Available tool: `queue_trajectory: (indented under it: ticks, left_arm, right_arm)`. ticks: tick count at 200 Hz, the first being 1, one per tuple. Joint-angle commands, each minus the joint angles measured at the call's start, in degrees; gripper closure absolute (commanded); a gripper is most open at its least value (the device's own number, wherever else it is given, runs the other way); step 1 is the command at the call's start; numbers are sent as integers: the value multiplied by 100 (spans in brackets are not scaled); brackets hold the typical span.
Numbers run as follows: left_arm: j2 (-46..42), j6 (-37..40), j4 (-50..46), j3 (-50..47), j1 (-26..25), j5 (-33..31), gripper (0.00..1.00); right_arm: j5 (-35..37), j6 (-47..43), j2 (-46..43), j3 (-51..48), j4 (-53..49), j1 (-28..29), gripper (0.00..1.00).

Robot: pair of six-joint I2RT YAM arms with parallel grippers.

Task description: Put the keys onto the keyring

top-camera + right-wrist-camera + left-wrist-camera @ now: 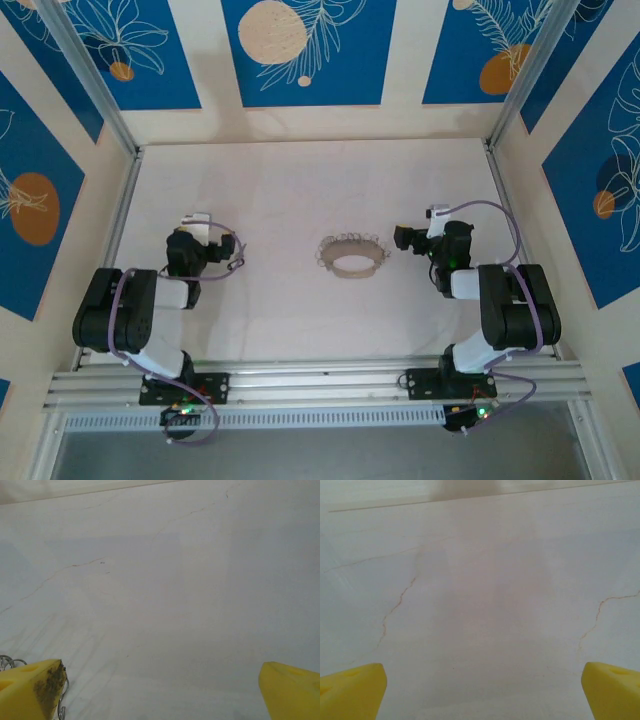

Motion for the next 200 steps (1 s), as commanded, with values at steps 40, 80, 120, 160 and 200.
queue_trajectory:
  ticks: [40, 80, 120, 160, 200]
  left_arm:
    - [4, -18, -46, 148, 70, 114, 0]
    - [20, -13, -76, 174, 61, 91, 0]
    - [7, 30, -107, 183, -17, -32, 0]
    - [-6, 91, -152, 206, -35, 45, 0]
    - [-534, 110, -1698, 831, -56, 1, 0]
  right_arm:
    - [31, -123, -38, 85, 136, 26, 1]
    - [14, -112, -38, 84, 139, 12, 1]
    - [-114, -69, -29, 107, 109, -56, 1]
    - [-132, -76, -51, 83, 153, -56, 0]
    - [-99, -31, -760, 1047, -2153, 10, 7]
